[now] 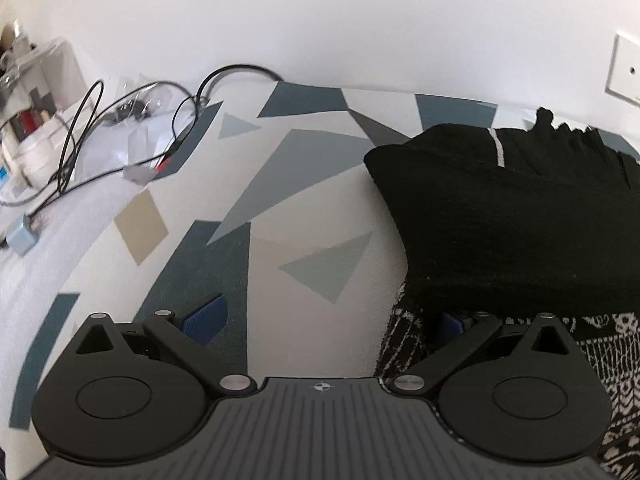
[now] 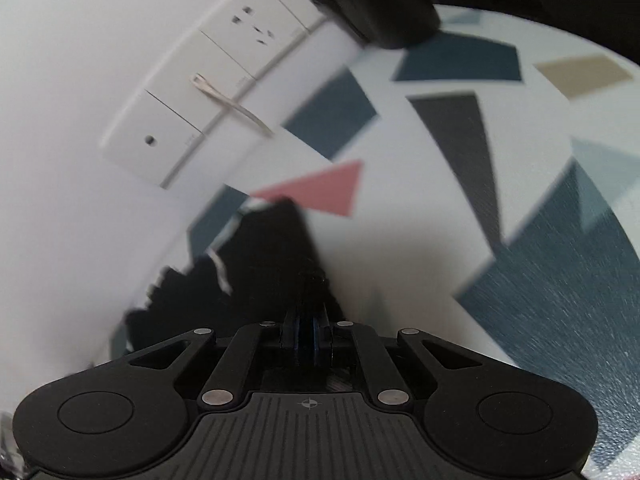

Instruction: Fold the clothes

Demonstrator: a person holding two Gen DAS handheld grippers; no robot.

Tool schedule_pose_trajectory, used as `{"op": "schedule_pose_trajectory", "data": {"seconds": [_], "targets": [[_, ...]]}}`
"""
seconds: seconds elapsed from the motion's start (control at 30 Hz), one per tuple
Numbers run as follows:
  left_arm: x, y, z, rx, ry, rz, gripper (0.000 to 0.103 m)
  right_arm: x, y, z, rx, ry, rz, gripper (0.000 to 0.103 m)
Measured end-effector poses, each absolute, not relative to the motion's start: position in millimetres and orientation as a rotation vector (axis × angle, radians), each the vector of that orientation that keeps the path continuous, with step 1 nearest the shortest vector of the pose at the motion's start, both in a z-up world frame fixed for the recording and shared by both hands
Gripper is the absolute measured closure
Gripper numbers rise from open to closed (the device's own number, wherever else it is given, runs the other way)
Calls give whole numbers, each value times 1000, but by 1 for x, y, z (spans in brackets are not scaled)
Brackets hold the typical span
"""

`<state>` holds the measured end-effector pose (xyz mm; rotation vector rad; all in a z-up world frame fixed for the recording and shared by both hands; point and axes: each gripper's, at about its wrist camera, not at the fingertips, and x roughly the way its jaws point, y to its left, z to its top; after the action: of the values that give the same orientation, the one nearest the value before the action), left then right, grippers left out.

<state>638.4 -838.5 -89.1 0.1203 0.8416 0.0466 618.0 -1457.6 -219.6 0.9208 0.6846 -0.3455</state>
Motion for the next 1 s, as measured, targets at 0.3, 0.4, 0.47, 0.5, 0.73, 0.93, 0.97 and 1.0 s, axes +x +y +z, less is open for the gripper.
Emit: {"op": "schedule_pose_trajectory", "data": {"seconds": [0.3, 0.4, 0.47, 0.5, 0.73, 0.93, 0.97, 1.0], "targets": [[646, -832, -89, 67, 883, 35, 0, 600, -1438, -199, 846, 580, -383, 97], [646, -831, -90, 69, 881, 19, 0, 596, -1434, -198, 805, 604, -392, 97], [646, -830, -91, 60, 886, 14, 0, 592, -1436, -205, 814, 637, -410, 97], [647, -829, -91, 53, 893, 11, 0, 590, -1438, -208, 830, 640, -423, 95], [645, -818, -84, -59, 1022, -27, 1, 554, -1452, -206, 911, 591, -564, 74], [599, -815, -65, -67, 1061, -172, 1, 514, -1447, -196, 900, 611, -644, 35], [593, -814, -65, -52, 1069, -175, 1, 507, -1444, -194, 894, 613, -664, 30], [588, -814, -65, -37, 1077, -177, 1, 499, -1440, -191, 892, 607, -669, 18]]}}
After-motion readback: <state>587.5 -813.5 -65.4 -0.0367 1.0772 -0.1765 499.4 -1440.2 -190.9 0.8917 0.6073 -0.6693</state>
